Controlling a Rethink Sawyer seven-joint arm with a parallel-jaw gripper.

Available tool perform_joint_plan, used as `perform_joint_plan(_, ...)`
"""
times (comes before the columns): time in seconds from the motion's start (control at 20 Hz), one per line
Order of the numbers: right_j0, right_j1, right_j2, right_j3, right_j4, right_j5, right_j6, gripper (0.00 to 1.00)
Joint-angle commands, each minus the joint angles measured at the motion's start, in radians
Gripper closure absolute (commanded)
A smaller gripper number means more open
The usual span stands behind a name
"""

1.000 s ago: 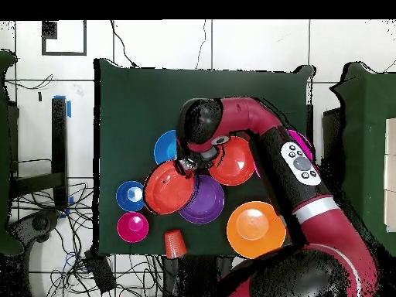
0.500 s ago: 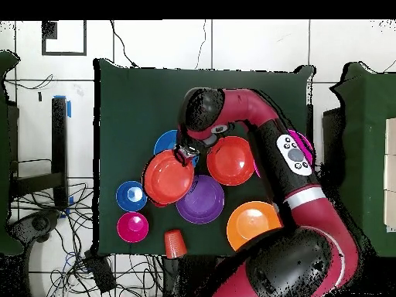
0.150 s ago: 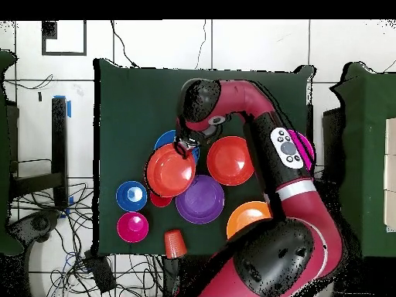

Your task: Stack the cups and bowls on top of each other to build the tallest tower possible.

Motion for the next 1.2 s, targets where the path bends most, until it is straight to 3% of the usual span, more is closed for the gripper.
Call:
perform_joint_plan(0.05,0.033,-0.055,-0.061,-0.053,-0.093,-0.058,-0.128,1.0)
perform_joint_plan(0.3,0.015,-0.169,-0.087,0.061,-0.089,-0.116,-0.03,1.0)
perform_joint_plan(0.55,0.001,-0.214,-0.088,0.082,-0.087,-0.153,-0.063,1.0)
perform_joint_plan(0.75,0.001,-0.185,-0.07,-0.02,-0.107,-0.128,-0.179,1.0)
perform_joint_plan(1.2,0.09,-0.018,0.002,-0.421,-0.223,0.019,-0.504,1.0)
